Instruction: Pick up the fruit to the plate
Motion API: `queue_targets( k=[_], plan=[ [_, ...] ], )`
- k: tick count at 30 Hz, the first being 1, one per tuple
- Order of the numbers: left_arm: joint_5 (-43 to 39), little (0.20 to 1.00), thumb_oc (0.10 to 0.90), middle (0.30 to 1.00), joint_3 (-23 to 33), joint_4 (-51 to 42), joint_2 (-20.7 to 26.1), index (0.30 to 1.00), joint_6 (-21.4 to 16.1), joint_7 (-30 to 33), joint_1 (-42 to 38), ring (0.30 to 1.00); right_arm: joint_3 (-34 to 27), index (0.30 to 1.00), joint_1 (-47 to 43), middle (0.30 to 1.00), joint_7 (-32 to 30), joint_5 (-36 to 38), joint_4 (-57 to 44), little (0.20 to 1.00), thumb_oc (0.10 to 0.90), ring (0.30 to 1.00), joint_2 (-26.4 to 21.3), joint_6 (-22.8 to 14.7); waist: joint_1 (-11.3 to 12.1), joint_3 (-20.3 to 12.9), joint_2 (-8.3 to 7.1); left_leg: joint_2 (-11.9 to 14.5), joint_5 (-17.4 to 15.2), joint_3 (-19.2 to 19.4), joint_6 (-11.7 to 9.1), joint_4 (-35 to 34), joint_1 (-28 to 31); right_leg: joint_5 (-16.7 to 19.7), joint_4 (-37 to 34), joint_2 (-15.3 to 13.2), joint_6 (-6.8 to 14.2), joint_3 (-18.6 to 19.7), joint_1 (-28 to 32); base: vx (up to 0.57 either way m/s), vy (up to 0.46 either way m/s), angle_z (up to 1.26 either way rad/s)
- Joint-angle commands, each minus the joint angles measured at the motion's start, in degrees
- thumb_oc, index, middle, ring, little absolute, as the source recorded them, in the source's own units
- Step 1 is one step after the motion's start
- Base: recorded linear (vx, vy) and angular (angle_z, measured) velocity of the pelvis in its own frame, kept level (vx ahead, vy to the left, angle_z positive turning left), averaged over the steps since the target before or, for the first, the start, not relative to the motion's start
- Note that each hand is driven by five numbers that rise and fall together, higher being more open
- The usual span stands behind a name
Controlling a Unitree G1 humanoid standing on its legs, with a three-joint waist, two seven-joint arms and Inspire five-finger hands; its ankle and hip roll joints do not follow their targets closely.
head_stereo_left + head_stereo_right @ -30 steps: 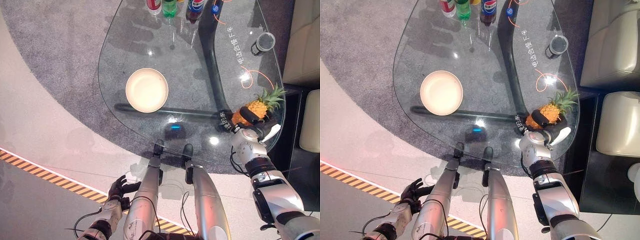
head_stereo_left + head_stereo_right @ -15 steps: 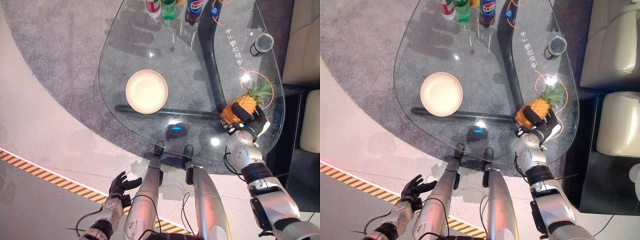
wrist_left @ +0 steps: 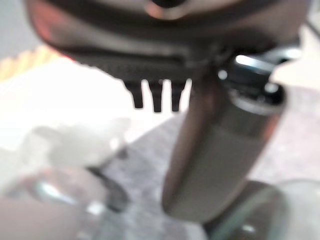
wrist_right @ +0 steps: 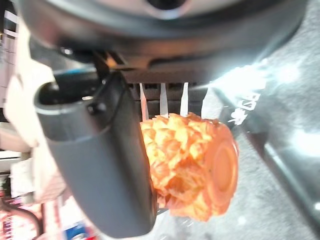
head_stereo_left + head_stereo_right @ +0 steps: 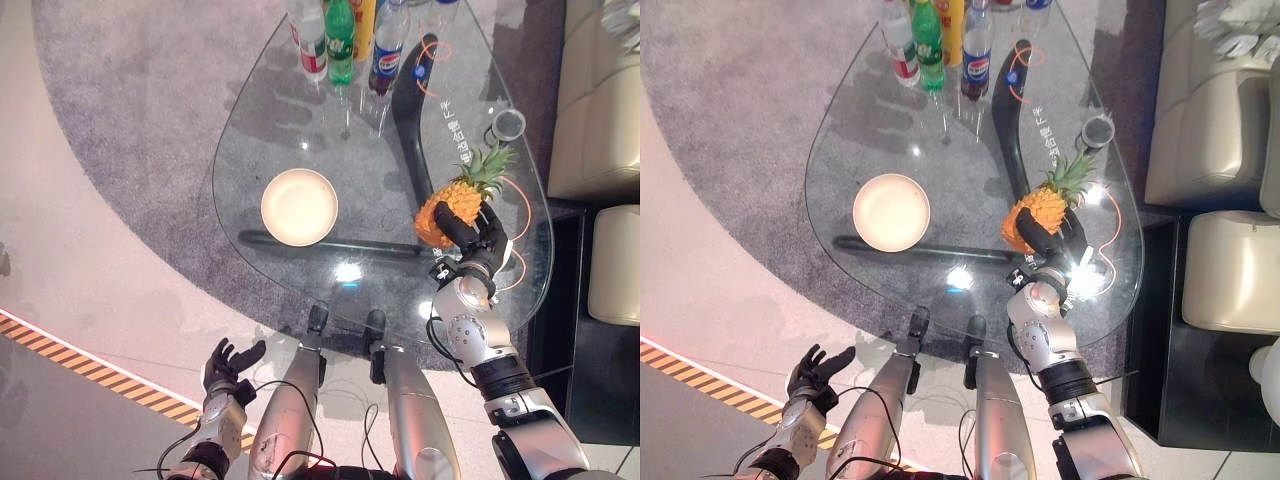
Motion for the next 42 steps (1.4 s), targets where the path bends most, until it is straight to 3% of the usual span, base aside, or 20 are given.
queue_targets(
  k=[1,8,20,29,36,42],
  plan=[
    [-3.4,0.900,0.800,0.900,4.3,-3.5,2.2,0.900,-6.0,1.0,4.8,0.900,-1.4,0.300,-1.5,0.300,4.2,-6.1,-12.9,0.200,0.100,0.300,-1.5,-4.0,-1.1,-1.5,-1.71,-3.2,-5.3,1.4,4.1,6.2,1.8,2.7,-7.9,0.8,-0.1,1.8,7.5,0.00,0.000,0.00],
    [-4.5,0.900,0.800,0.900,8.6,-12.4,2.0,0.900,-12.5,2.9,5.5,0.900,-0.9,0.300,3.3,0.300,11.8,-8.3,-18.4,0.200,0.100,0.300,0.3,-3.2,-0.4,-3.0,-1.84,-3.4,-5.1,0.0,4.0,4.8,5.1,1.9,-9.1,0.8,-0.2,1.0,11.6,0.02,-0.037,0.03],
    [4.2,0.900,0.800,0.900,11.9,-34.5,3.8,0.900,-13.3,6.0,8.2,0.900,1.9,0.300,10.4,0.300,28.0,-10.6,-25.2,0.200,0.100,0.300,-0.8,-2.7,1.9,-7.6,-2.52,-3.8,-5.1,-2.4,3.5,3.7,9.5,0.4,-10.5,0.8,-0.5,-1.5,18.1,0.04,-0.050,0.11],
    [2.6,0.900,0.800,0.900,10.3,-46.8,5.8,0.900,-8.3,-1.6,9.3,0.900,4.5,0.300,11.7,0.300,38.2,-12.8,-27.0,0.200,0.100,0.300,-3.0,-3.6,3.0,-8.6,-2.79,-3.9,-5.0,-3.1,3.5,3.9,10.6,0.0,-10.6,1.1,-0.5,-2.2,20.0,0.02,-0.029,0.04],
    [-4.3,0.900,0.800,0.900,6.3,-55.5,7.0,0.900,-0.5,-16.8,9.3,0.900,5.0,0.300,11.9,0.300,44.3,-14.4,-26.8,0.200,0.100,0.300,-4.8,-5.1,3.2,-8.5,-2.54,-3.9,-4.9,-3.2,3.7,4.0,10.8,0.0,-10.3,1.3,-0.3,-2.5,20.3,0.00,0.000,0.02],
    [-9.4,0.900,0.800,0.900,4.5,-59.6,8.8,0.900,4.6,-25.6,8.8,0.900,5.5,0.300,12.5,0.300,49.0,-15.9,-27.3,0.200,0.100,0.300,-6.7,-5.3,2.7,-8.3,-2.33,-3.9,-5.0,-2.6,3.9,4.2,10.8,0.1,-10.0,1.2,-0.2,-2.1,20.1,0.00,0.000,0.00]
  ],
)
